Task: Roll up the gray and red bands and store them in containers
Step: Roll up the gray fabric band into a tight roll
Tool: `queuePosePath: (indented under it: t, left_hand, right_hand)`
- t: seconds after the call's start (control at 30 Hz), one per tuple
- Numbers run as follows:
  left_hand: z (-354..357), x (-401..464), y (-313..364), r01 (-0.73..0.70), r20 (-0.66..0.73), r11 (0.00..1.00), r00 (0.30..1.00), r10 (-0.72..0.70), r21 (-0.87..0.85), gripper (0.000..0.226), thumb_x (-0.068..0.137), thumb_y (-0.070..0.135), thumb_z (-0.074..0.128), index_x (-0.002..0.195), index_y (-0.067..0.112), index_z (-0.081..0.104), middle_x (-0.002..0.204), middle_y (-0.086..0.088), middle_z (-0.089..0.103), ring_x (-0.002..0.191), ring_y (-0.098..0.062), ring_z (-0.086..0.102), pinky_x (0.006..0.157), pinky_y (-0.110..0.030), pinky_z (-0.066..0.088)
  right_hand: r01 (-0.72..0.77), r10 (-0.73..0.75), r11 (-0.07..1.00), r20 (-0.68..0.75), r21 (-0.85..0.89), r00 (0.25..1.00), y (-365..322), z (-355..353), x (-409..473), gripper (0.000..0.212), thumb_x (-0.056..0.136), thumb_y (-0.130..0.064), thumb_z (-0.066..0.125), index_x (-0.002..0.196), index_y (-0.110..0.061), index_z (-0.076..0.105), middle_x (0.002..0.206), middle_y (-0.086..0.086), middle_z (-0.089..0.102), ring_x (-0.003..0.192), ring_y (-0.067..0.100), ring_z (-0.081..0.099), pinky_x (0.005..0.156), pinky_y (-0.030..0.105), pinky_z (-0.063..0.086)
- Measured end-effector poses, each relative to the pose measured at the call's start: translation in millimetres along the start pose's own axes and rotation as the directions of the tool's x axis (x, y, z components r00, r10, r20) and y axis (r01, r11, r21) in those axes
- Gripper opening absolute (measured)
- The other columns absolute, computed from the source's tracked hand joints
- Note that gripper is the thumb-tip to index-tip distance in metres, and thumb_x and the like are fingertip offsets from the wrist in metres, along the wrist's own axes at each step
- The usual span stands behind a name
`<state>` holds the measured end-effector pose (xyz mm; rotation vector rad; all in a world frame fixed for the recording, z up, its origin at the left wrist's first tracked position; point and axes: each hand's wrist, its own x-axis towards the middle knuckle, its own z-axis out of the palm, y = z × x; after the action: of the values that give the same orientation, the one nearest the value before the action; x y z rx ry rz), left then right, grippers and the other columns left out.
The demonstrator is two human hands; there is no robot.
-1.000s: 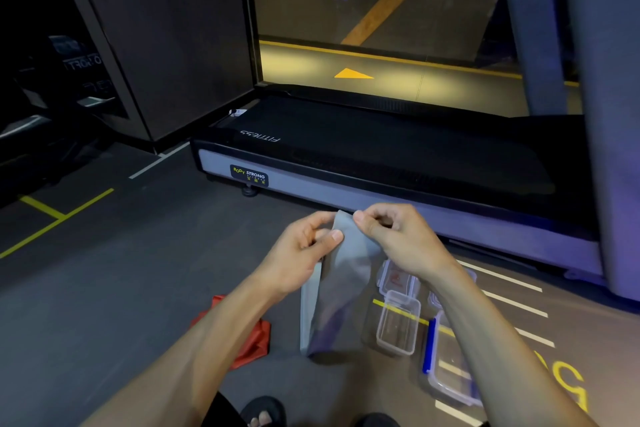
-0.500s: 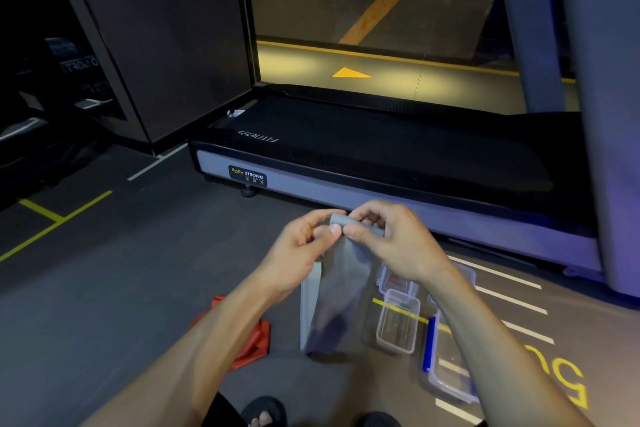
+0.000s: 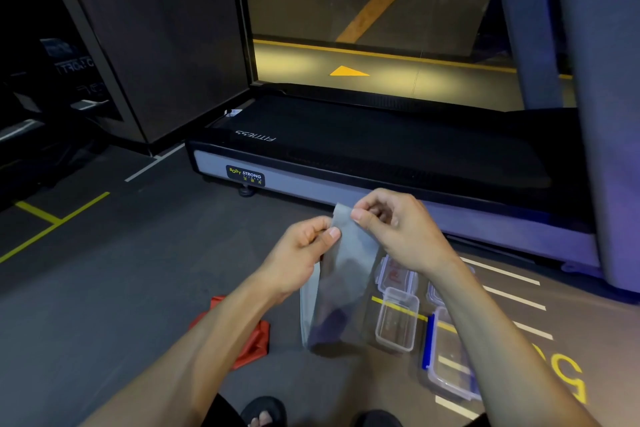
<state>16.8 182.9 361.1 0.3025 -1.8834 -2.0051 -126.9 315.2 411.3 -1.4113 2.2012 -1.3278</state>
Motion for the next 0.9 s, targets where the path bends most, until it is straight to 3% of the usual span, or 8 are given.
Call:
queuePosePath:
  t: [0.13,0.2,0.3,0.37,0.47,0.63,0.8,0.9]
  left_hand:
    - [2.3,0.6,4.1,-0.002,-0.032,1.000,0.999,0.002,-0.016,0.024,0.105,0.007,0.048,0.127,0.006,0.058,0.095,-0.014,0.074,0.086,-0.023,0.069,0.076,-0.032,0.056]
    - [1.5,0.8,4.6,-0.029,-0.041,1.000,0.999,0.029,-0.006,0.033,0.104,0.012,0.054,0.136,0.018,0.056,0.082,-0.015,0.068,0.077,-0.031,0.058,0.072,-0.036,0.048]
    - [2.1,0.0,6.5,-0.064,-0.040,0.998,0.997,0.065,0.031,0.034,0.102,0.015,0.056,0.134,0.024,0.058,0.079,-0.024,0.063,0.076,-0.034,0.052,0.073,-0.042,0.043]
    - [3.7,-1.3,6.7,-0.071,-0.057,0.997,0.996,0.073,0.028,0.027,0.103,0.015,0.056,0.129,0.016,0.059,0.097,-0.037,0.067,0.084,-0.034,0.059,0.076,-0.046,0.045]
    - [1.9,-0.7,4.2,-0.074,-0.071,0.995,0.994,0.079,0.063,0.024,0.097,0.030,0.061,0.119,0.022,0.064,0.095,-0.043,0.061,0.082,-0.033,0.052,0.074,-0.047,0.040]
    - [-1.0,-1.8,4.0,-0.057,-0.078,0.997,0.995,0.061,0.047,0.018,0.104,0.007,0.050,0.113,0.014,0.063,0.088,-0.011,0.075,0.079,-0.017,0.070,0.072,-0.027,0.056]
    - [-0.3,-3.0,5.6,-0.024,-0.031,0.999,0.999,0.023,-0.021,0.028,0.104,0.009,0.048,0.132,0.006,0.056,0.099,-0.025,0.070,0.090,-0.027,0.070,0.080,-0.032,0.058]
    - [-1.4,-4.1,3.5,-0.028,-0.019,1.000,0.999,0.028,0.001,0.032,0.104,0.004,0.048,0.136,0.004,0.053,0.091,-0.015,0.073,0.085,-0.018,0.071,0.078,-0.027,0.056]
  right_hand:
    - [0.005,-0.004,1.000,0.042,-0.029,0.999,-2.7,0.8,0.4,0.014,0.099,-0.033,0.065,0.089,-0.026,0.070,0.081,-0.001,0.071,0.077,0.022,0.065,0.073,0.043,0.053]
    - [0.005,-0.002,0.999,0.063,-0.051,0.998,-2.5,-0.2,1.0,0.019,0.101,-0.035,0.061,0.086,-0.025,0.069,0.076,-0.003,0.069,0.072,0.018,0.063,0.069,0.041,0.050]
    - [-0.035,0.046,0.993,0.101,-0.117,0.994,-2.4,1.3,0.4,0.030,0.104,-0.038,0.054,0.086,-0.018,0.067,0.062,-0.006,0.054,0.056,0.007,0.045,0.056,0.027,0.035]
    - [-0.062,0.079,0.989,0.119,-0.135,0.990,-1.4,4.1,0.7,0.037,0.105,-0.039,0.051,0.087,-0.011,0.066,0.064,-0.002,0.051,0.057,0.006,0.041,0.058,0.030,0.033]
    - [-0.089,0.105,0.989,0.140,-0.117,0.985,-2.7,5.7,0.2,0.039,0.105,-0.039,0.051,0.085,-0.008,0.063,0.066,-0.001,0.050,0.059,0.005,0.041,0.060,0.031,0.034]
    - [-0.053,0.065,0.995,0.166,-0.079,0.984,-9.8,5.7,-4.6,0.024,0.086,-0.043,0.077,0.097,-0.026,0.065,0.085,-0.008,0.068,0.071,0.003,0.057,0.065,0.022,0.045]
    - [-0.039,0.043,0.996,0.057,-0.081,0.997,-9.9,5.3,-3.8,0.022,0.083,-0.040,0.080,0.093,-0.027,0.066,0.080,-0.007,0.067,0.070,0.005,0.059,0.063,0.024,0.047]
    - [-0.063,0.066,0.995,0.036,-0.079,0.997,-7.2,1.5,-3.8,0.022,0.083,-0.038,0.081,0.092,-0.025,0.067,0.077,-0.007,0.066,0.066,0.002,0.056,0.060,0.019,0.044]
